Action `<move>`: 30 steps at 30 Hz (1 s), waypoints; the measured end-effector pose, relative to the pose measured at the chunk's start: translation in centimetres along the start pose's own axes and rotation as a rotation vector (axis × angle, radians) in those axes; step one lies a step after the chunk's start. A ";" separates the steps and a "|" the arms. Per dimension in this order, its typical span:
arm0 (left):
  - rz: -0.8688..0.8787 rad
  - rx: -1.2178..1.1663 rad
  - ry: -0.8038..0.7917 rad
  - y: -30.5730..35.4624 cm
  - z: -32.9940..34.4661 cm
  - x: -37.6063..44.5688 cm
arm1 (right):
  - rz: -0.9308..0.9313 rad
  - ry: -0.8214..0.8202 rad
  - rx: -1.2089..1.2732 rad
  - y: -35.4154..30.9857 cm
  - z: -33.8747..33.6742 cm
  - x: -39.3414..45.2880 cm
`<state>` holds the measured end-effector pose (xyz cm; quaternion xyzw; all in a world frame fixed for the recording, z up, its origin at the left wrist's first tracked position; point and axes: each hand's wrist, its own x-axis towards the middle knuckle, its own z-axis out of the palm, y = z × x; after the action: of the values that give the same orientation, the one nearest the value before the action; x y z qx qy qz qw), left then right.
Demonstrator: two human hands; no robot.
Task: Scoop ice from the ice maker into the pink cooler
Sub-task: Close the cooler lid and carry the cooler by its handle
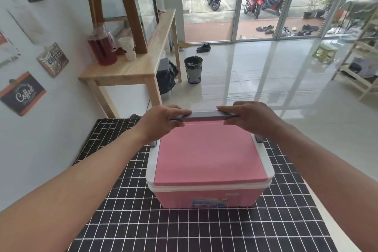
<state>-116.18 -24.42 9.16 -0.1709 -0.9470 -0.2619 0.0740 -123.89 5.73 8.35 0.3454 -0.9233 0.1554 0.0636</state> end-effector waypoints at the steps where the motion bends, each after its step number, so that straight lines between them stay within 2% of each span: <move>1: -0.011 0.010 0.007 0.0 0.0 0.3 | 0.001 0.002 0.007 0.2 0.0 0.2; 5: -0.041 0.153 0.075 -0.4 0.7 1.3 | -0.038 0.077 -0.036 0.9 0.5 1.1; 7: -0.117 0.284 0.146 -0.8 1.5 1.7 | -0.032 0.116 -0.069 1.3 0.9 2.0; 9: -0.242 0.319 0.192 -1.2 2.5 1.9 | -0.008 0.122 -0.075 1.8 1.5 3.2; 12: -0.331 0.301 0.150 -2.2 3.7 1.8 | 0.082 0.073 -0.051 2.7 3.0 5.2; 17: -0.388 0.321 -0.026 -3.7 4.3 4.1 | 0.258 -0.047 -0.067 4.2 6.1 7.1; 23: -0.546 0.206 -0.172 -5.7 6.4 6.0 | 0.280 -0.079 -0.059 5.5 8.8 6.4; 26: -0.524 0.280 -0.157 -6.5 8.1 5.7 | 0.274 -0.130 -0.040 6.2 9.6 5.9; 30: -0.476 0.298 -0.050 -7.2 9.5 4.9 | 0.298 -0.081 -0.041 6.2 10.1 5.6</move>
<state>-123.79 -23.83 -1.21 0.0628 -0.9901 -0.1253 0.0115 -132.25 3.33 -1.40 0.2090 -0.9691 0.1304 0.0096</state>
